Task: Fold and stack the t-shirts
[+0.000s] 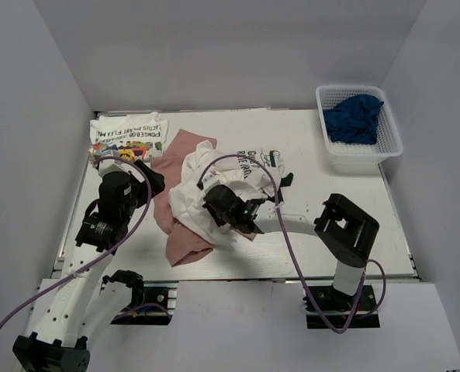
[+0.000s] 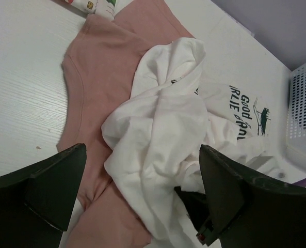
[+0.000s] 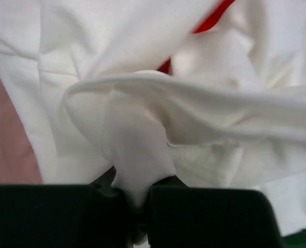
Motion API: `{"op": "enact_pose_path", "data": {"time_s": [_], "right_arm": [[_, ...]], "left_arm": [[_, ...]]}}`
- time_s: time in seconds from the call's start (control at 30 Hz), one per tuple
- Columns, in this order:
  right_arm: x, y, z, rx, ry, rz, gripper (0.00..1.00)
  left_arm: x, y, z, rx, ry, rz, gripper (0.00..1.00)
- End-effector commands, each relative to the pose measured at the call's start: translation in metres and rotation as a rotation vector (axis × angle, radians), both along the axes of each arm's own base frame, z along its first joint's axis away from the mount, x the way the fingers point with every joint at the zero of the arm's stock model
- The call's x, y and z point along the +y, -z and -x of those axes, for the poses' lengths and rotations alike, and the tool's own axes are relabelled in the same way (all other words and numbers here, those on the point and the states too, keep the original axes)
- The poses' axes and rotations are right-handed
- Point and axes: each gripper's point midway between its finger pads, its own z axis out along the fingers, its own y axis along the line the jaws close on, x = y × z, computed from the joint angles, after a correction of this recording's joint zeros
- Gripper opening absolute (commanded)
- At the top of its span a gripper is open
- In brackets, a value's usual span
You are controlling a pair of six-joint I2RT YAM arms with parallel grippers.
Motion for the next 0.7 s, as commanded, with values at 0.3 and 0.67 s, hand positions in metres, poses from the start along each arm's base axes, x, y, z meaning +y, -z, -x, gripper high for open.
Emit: {"op": "enact_pose_path", "data": {"time_s": [0.3, 0.67], "right_arm": [[-0.118, -0.343, -0.144, -0.675, 0.608, -0.467, 0.00], [-0.310, -0.473, -0.256, -0.898, 0.963, -0.351, 0.00]], "left_arm": [[0.011, -0.012, 0.004, -0.037, -0.067, 0.013, 1.00], [0.019, 0.005, 0.000, 0.046, -0.108, -0.034, 1.00]]}}
